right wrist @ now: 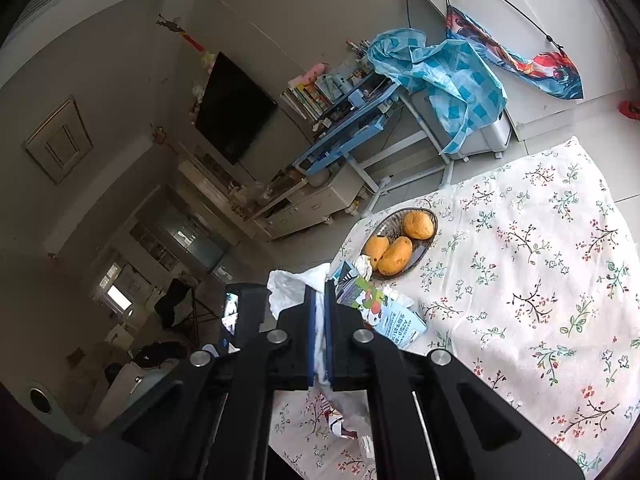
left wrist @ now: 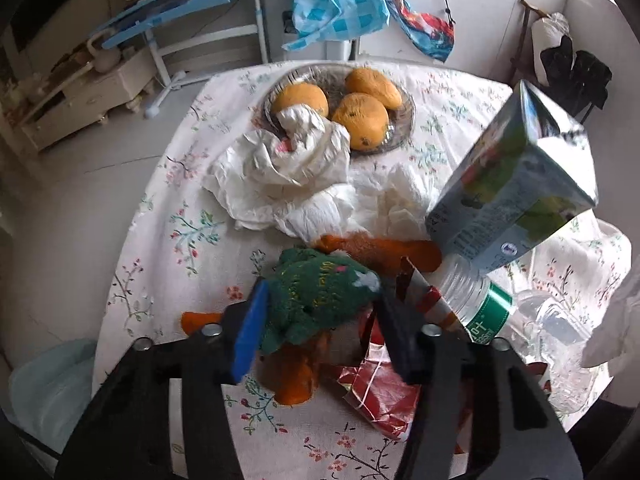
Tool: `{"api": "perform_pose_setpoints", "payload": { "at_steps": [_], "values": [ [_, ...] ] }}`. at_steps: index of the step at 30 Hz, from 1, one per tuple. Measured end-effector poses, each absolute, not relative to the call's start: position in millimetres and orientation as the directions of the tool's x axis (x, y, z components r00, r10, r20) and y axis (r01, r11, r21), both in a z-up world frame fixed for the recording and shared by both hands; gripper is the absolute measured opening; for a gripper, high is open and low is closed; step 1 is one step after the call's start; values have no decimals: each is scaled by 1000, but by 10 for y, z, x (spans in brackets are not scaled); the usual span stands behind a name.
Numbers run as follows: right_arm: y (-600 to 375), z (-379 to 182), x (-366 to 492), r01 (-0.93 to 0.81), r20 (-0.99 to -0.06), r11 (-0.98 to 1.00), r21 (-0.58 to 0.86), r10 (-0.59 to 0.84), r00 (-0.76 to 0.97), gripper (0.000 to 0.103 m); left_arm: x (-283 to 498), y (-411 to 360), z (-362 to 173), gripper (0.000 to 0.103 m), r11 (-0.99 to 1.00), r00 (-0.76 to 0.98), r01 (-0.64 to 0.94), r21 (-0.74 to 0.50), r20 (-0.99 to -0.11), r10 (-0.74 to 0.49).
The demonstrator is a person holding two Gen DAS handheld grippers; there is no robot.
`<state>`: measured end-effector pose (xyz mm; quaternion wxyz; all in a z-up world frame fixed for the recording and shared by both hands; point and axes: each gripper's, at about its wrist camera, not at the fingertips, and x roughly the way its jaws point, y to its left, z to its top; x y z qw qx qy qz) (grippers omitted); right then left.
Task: Collect trash
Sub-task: 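Grasp the white tissue with the right tool while the left tool grasps the green knitted item, then carry both items over the yellow basin and open both tools to drop them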
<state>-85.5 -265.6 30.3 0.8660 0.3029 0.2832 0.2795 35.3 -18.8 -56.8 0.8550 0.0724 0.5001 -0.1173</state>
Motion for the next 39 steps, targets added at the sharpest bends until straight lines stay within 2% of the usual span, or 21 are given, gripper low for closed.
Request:
{"api": "perform_pose_setpoints", "payload": {
  "at_steps": [4, 6, 14, 21, 30, 34, 39],
  "values": [
    [-2661, 311, -854, -311, -322, 656, 688, 659, 679, 5, 330, -118, -459, 27, 969, 505, 248, -1, -853, -130],
    [-2654, 293, -850, -312, -322, 656, 687, 661, 678, 5, 329, -71, -404, 22, 972, 523, 233, -15, -841, -138],
    [-2663, 338, -916, -346, -279, 605, 717, 704, 653, 5, 140, 84, -67, 21, 968, 592, 227, -109, -773, -226],
    [-2610, 541, -1381, -389, -243, 581, 715, 728, 641, 5, -448, -103, 275, 21, 953, 633, 292, -84, -730, -258],
    [-2664, 438, -2266, -288, -314, 573, 767, 727, 611, 5, -1289, -311, 364, 21, 926, 609, 373, -57, -738, -290],
    [-2634, 362, -2575, -240, -379, 602, 761, 714, 589, 5, -1649, -406, 368, 21, 913, 589, 403, -67, -745, -314],
    [-2548, 11, -2830, -137, -483, 644, 753, 681, 550, 5, -1951, -497, 261, 21, 899, 551, 430, -81, -765, -332]
  ]
}}
